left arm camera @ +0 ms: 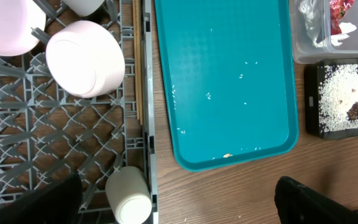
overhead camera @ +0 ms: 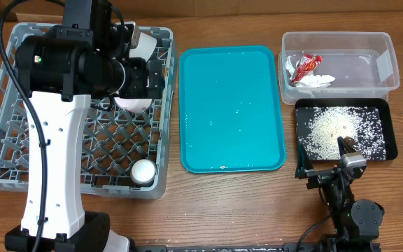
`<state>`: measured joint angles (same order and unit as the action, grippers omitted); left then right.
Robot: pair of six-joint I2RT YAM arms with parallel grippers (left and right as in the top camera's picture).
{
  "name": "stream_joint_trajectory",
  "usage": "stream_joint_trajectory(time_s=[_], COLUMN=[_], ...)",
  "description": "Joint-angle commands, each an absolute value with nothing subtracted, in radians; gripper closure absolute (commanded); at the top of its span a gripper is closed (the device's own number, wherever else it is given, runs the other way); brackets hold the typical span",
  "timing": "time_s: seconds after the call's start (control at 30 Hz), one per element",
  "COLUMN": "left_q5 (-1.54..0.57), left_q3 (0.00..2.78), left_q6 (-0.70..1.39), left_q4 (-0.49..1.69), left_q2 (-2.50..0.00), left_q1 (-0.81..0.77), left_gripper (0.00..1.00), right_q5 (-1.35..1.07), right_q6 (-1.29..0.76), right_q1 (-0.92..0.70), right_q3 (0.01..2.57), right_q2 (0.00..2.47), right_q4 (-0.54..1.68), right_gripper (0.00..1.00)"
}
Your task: Sort waste into correct bins and load items into the dishwasher
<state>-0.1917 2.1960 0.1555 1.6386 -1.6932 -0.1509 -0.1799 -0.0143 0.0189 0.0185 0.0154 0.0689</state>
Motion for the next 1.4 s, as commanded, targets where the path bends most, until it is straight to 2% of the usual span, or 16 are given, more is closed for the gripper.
stream_joint_trajectory(time_s=[0.0,0.17,0.37,0.93,1.13,1.37], left_q5=[-0.193,-0.104,-0.067,-0.039,-0.04,-0.039], left_q3=[2.2,2.196,2.027,0.846,0.505,0.231], left_q6=[0.158,0.162,0.132,0.099,0.096,0.061], left_q4=[1.637,1.572,1.213,0.375,0.206,0.059], left_q2=[-1.695,-1.651,-1.483,-0.655,-0.364,-0.12], left_q1=[-0.157,-0.158,-0.156,-0.014,-0.003,-0.005], left_gripper=[0.0,0.0,0.0,0.0,0.0,0.0], right_q5=[-0.187,-0.187,-0.187,-0.187,-0.187,-0.187], right_q6=[-0.007,-0.007,-0.007,-0.007,-0.007,-0.007], right_q1=[0.017,0.017,0.017,0.017,0.017,0.017], right_q3=[0.008,0.008,0.008,0.008,0.008,0.008], right_q2=[0.003,0.003,0.003,0.003,0.003,0.003], right_q4=[0.065,0.065,0.065,0.065,0.065,0.065], right_gripper=[0.0,0.0,0.0,0.0,0.0,0.0])
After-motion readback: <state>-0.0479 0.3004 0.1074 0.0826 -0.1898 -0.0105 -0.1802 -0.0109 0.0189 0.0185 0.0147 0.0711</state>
